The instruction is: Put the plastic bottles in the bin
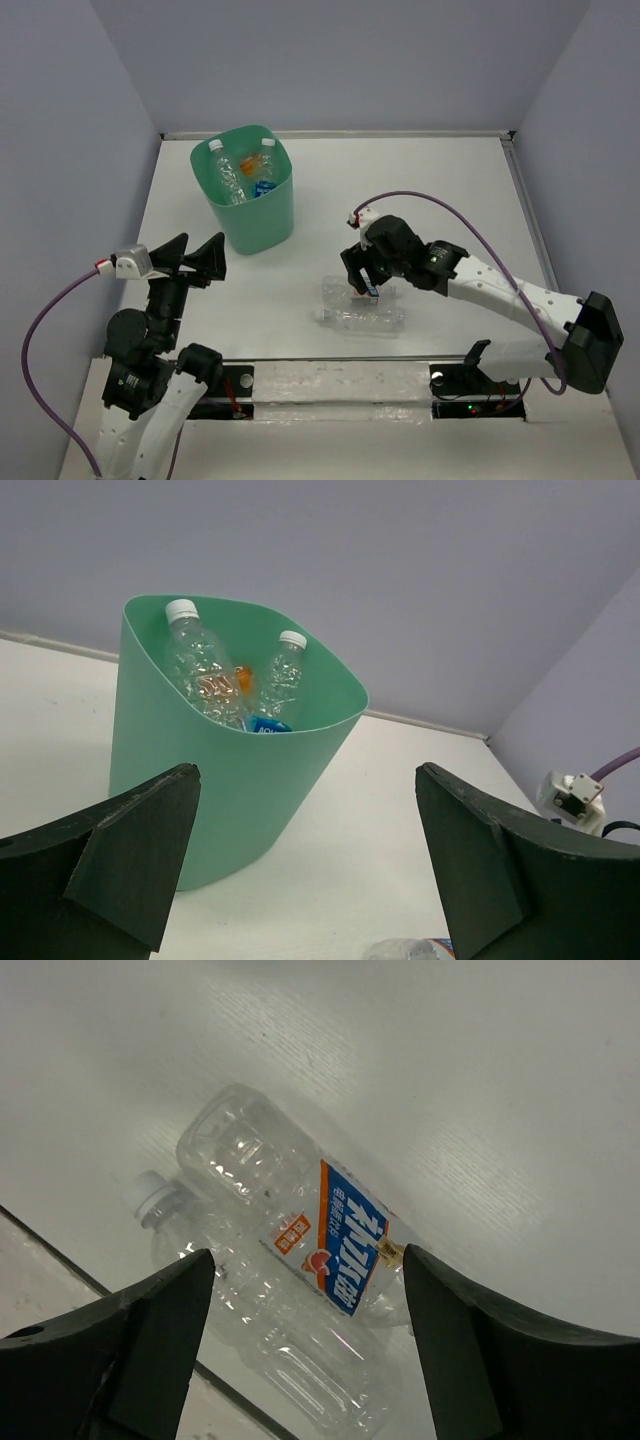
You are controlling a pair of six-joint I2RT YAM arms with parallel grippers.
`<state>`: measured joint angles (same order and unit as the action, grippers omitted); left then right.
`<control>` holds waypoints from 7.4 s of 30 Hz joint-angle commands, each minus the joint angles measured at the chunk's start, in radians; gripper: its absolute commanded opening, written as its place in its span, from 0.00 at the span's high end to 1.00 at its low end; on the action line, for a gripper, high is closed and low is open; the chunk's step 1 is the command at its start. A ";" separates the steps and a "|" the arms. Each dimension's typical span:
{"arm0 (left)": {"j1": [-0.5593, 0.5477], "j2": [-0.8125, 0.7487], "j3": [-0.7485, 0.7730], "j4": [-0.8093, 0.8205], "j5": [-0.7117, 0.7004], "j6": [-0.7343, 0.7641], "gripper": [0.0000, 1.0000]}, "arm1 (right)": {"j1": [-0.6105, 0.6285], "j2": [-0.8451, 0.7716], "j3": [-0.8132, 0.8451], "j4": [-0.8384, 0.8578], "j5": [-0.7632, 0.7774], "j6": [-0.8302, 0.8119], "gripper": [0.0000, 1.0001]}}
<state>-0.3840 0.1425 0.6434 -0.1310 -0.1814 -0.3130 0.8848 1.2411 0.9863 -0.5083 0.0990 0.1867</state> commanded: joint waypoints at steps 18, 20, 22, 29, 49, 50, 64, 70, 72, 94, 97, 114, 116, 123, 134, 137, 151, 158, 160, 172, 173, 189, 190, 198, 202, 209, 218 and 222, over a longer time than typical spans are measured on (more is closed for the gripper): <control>0.014 0.006 0.007 0.053 0.030 0.006 0.01 | 0.034 0.382 0.184 -0.073 -0.146 -0.323 0.00; 0.013 0.005 0.009 0.053 0.030 0.005 0.01 | 0.034 0.408 0.195 -0.062 -0.131 -0.329 0.04; 0.014 0.005 0.007 0.053 0.030 0.005 0.01 | 0.034 0.420 0.195 -0.013 -0.070 -0.326 0.10; 0.014 0.005 0.009 0.050 0.033 0.003 0.01 | 0.034 0.480 0.206 0.108 0.030 -0.342 0.15; 0.013 -0.014 0.009 0.051 0.039 -0.001 0.01 | 0.003 0.281 0.397 0.229 0.277 -0.417 0.46; 0.011 -0.014 0.009 0.053 0.039 -0.001 0.01 | 0.003 0.271 0.426 0.243 0.259 -0.411 0.46; 0.013 -0.024 0.012 0.044 0.020 0.002 0.01 | 0.013 0.599 1.052 0.745 -0.174 -0.116 0.48; 0.008 -0.027 0.012 0.047 0.017 0.003 0.01 | 0.013 0.886 1.326 0.850 -0.170 -0.044 0.41; 0.004 -0.026 0.010 0.044 0.017 0.003 0.01 | 0.013 0.971 1.415 0.806 -0.157 -0.035 0.41; 0.002 -0.003 0.012 0.045 0.000 0.006 0.01 | 0.013 0.905 1.149 0.870 0.073 0.063 0.03; 0.004 0.000 0.012 0.047 -0.004 0.008 0.01 | 0.013 0.835 1.123 0.847 0.050 0.033 0.03; 0.013 -0.021 0.012 0.053 -0.009 0.008 0.01 | 0.013 0.028 0.138 0.024 -0.015 -0.138 0.01; 0.019 -0.015 0.012 0.053 -0.001 0.008 0.01 | 0.013 0.011 0.089 0.001 0.024 -0.125 0.00; 0.025 0.014 0.010 0.051 0.010 0.005 0.01 | 0.013 0.156 0.093 -0.009 0.007 -0.240 0.00; 0.025 -0.006 0.010 0.047 0.010 0.008 0.01 | 0.002 0.498 0.215 -0.015 -0.133 -0.375 0.01; 0.025 -0.014 0.012 0.047 0.005 0.006 0.01 | 0.002 0.552 0.229 -0.006 -0.112 -0.369 0.08; 0.027 -0.012 0.021 0.019 -0.191 -0.073 0.01 | 0.002 0.271 0.563 0.195 -0.205 -0.231 0.57; 0.036 -0.007 0.033 -0.061 -0.449 -0.196 0.04 | 0.002 0.420 0.908 0.554 -0.532 0.011 0.61; 0.037 -0.007 0.030 -0.059 -0.448 -0.195 0.04 | 0.002 0.487 0.980 0.696 -0.588 0.045 0.61; 0.034 -0.017 0.029 -0.052 -0.403 -0.186 0.01 | 0.031 1.024 1.605 0.821 -0.533 0.172 0.64; 0.034 -0.017 0.027 -0.050 -0.400 -0.184 0.01 | 0.040 1.044 1.621 0.829 -0.533 0.168 0.64; 0.025 -0.017 0.027 -0.051 -0.386 -0.175 0.01 | 0.049 1.135 1.388 0.884 -0.259 0.019 0.63; 0.025 -0.015 0.030 -0.052 -0.386 -0.173 0.01 | 0.049 1.130 1.349 0.896 -0.255 0.029 0.62; 0.028 -0.011 0.032 -0.052 -0.389 -0.172 0.01 | 0.059 1.133 1.324 0.901 -0.144 0.098 0.56; 0.028 -0.011 0.030 -0.050 -0.391 -0.170 0.01 | 0.059 1.150 1.352 0.831 -0.059 0.146 0.54; 0.030 -0.001 0.029 -0.047 -0.388 -0.169 0.01 | 0.059 1.158 1.345 0.731 0.108 0.220 0.47; 0.037 0.008 0.030 -0.042 -0.385 -0.167 0.01 | 0.059 1.123 1.335 0.720 0.103 0.214 0.16; 0.040 0.014 0.029 -0.039 -0.382 -0.166 0.01 | 0.059 1.084 1.315 0.729 0.111 0.203 0.04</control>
<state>-0.3515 0.1368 0.6437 -0.2146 -0.5575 -0.4931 0.9440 2.3798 2.3196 0.2165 0.1658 0.4072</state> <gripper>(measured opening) 0.989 0.924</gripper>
